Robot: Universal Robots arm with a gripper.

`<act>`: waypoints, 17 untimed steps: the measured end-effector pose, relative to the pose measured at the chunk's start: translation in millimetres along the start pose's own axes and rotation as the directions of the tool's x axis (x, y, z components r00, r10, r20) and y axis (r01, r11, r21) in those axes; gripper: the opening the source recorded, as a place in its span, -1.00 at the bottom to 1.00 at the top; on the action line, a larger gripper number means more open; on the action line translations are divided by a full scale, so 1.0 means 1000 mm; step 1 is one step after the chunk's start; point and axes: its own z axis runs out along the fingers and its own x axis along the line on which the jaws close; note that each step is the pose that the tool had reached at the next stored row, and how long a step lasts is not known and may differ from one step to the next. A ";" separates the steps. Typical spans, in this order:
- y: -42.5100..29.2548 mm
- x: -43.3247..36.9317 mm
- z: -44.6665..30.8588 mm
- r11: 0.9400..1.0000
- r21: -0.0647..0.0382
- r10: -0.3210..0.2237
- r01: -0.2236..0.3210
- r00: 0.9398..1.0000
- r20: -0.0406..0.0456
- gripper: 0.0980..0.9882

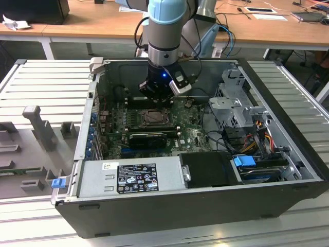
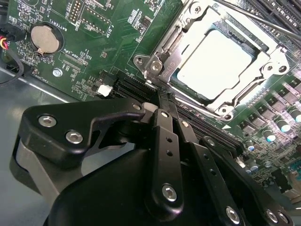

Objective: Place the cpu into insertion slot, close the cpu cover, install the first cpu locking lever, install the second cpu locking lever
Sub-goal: 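Install the first cpu locking lever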

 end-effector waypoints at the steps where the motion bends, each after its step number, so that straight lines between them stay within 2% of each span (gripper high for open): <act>1: 0.0000 0.0000 0.0001 1.000 0.001 0.000 0.000 1.000 0.000 -0.98; 5: -0.0009 -0.0001 0.0000 1.000 0.005 0.000 0.000 1.000 0.000 -0.98; 11: -0.0033 -0.0001 0.0009 1.000 0.006 0.000 0.000 1.000 0.000 -0.98; 17: -0.0035 -0.0001 0.0008 1.000 0.001 0.000 0.000 1.000 0.000 -0.98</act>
